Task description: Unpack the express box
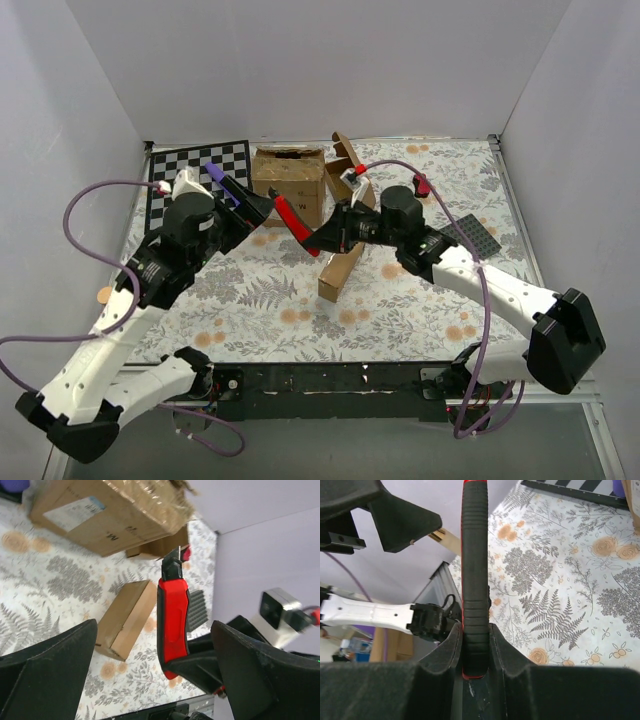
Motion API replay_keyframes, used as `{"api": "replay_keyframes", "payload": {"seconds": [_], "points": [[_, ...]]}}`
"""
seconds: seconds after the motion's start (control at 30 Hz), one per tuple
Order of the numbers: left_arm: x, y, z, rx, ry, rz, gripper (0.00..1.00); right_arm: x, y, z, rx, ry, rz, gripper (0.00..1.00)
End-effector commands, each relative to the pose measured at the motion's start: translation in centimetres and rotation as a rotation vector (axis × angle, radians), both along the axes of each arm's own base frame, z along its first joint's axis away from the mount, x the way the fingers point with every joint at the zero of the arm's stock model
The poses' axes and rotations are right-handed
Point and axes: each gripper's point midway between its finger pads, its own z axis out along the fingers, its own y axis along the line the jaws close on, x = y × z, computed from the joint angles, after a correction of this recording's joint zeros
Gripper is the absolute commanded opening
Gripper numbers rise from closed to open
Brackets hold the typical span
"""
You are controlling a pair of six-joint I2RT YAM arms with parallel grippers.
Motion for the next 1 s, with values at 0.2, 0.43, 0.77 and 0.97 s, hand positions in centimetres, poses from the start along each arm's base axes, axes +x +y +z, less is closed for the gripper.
{"api": "replay_keyframes", "payload": {"seconds": [0.2, 0.43, 0.77, 0.97], "points": [[-4.0, -1.2, 6.5, -0.186, -0.505, -0.226, 0.98, -5.2, -3.3, 9.5, 0.508, 0.013, 0.341, 0.01], [-7.2, -3.7, 9.4, -0.286, -0.791, -0.444, 0.98, -7.7, -5.4, 12.4, 0.722, 0.138, 0.510, 0.01], [-8.0, -5.3, 10.3, -0.293, -0.902, -0.555, 0.97, -8.6, -5.6, 13.0, 0.705, 0.182, 0.593, 0.01], [-7.2, -4.7, 8.6, -0.261, -0.756, -0.505, 0.92, -8.2, -4.6, 12.1, 0.557, 0.076, 0.524, 0.01]]}}
